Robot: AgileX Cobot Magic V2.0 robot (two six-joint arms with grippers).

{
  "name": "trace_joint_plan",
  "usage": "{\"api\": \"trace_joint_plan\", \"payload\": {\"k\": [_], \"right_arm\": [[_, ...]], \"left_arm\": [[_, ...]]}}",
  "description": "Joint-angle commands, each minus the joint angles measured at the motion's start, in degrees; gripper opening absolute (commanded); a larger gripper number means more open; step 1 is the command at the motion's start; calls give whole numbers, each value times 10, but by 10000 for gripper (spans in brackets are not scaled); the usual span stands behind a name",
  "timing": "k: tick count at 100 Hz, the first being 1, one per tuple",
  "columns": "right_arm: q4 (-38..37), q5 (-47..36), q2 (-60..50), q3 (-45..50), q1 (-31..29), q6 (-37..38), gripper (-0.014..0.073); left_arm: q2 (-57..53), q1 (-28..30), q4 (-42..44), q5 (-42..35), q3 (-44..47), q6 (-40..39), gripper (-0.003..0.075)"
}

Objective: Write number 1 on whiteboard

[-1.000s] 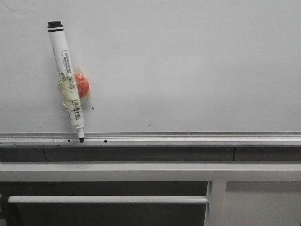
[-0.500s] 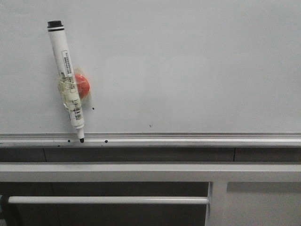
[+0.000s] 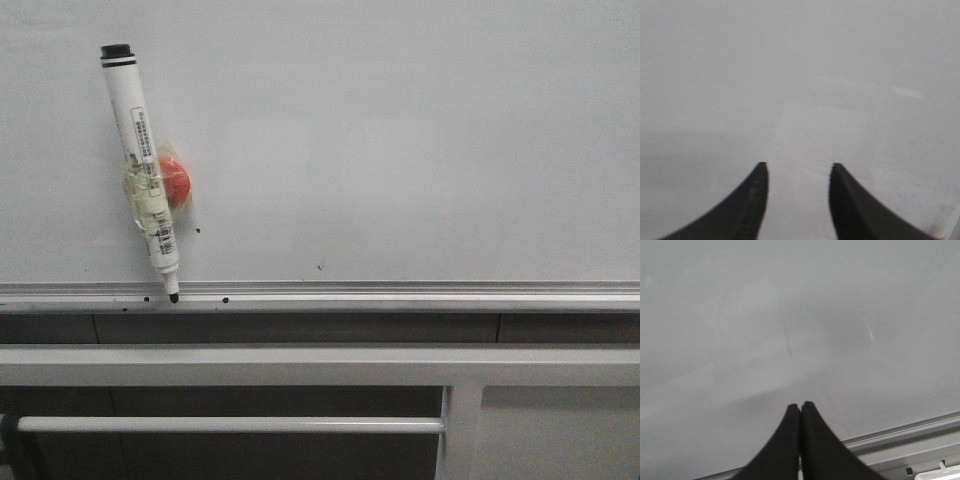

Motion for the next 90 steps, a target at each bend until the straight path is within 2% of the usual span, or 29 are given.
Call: {"api": "trace_joint_plan", "payload": {"k": [1,5,8,20,37,46,60,74,90], "right_arm": [[10,-45,12,-20,-1,-1,-64],[10,-45,12,-20,-1,-1,-64],[10,-45,12,-20,-1,-1,-64],[15,-46,12,-20,-1,-1,-64],[31,-28,12,-20,-1,-1,-64],[31,-24,12,-20,-1,-1,-64],[31,-15,12,-20,-1,-1,-64],[31,-6,12,-20,-1,-1,-64],[31,-4,12,-20,-1,-1,-64]], "left_arm": [[22,-14,-23,-59,-19,2,562],[26,-14,-29,-69,-19,2,609],[32,-14,-32,-78,-17,2,615],[46,-14,-72,-89,-17,2,568],[47,-25,-39,-39,-17,28,492],[47,-54,-40,-23,-17,84,462],[48,-113,-40,-23,-6,92,407],[67,-165,-63,-76,32,92,365],[110,-222,-85,-138,61,92,365]]}}
